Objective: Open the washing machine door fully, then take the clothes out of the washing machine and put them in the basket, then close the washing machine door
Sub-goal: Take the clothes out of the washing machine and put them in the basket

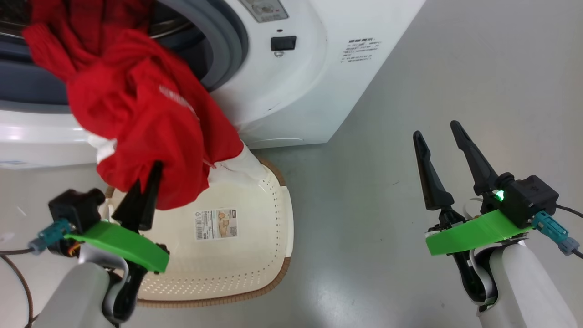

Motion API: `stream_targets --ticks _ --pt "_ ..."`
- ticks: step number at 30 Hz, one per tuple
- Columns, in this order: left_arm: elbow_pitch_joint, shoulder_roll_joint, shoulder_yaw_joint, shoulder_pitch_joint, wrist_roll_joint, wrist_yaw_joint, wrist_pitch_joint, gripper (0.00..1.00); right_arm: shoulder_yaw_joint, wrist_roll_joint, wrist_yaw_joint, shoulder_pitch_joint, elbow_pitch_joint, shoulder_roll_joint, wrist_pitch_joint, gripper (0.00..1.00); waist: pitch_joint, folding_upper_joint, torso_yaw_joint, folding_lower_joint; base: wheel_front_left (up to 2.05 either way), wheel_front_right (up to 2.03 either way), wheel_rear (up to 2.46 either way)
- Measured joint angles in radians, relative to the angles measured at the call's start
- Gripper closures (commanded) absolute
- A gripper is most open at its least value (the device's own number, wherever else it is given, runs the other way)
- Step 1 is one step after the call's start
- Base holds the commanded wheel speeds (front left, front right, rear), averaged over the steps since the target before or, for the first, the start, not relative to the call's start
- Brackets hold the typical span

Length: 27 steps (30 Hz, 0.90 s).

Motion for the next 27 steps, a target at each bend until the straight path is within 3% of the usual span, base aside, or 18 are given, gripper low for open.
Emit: stream_targets --ticks 19,27 --pt "0.239 -0.055 -0.044 0.033 0.035 0.0 0.0 1.0 0.001 0.0 0.0 -0.006 -0.006 0.0 0.0 0.0 0.046 0.0 -0.02 0.0 0.0 0.0 0.0" --pt "0.345 -0.063 -0.092 -0.024 0.029 0.0 0.0 1.0 0.003 0.0 0.0 -0.031 -0.014 0.0 0.0 0.0 0.082 0.0 -0.031 0.0 0.0 0.0 0.0"
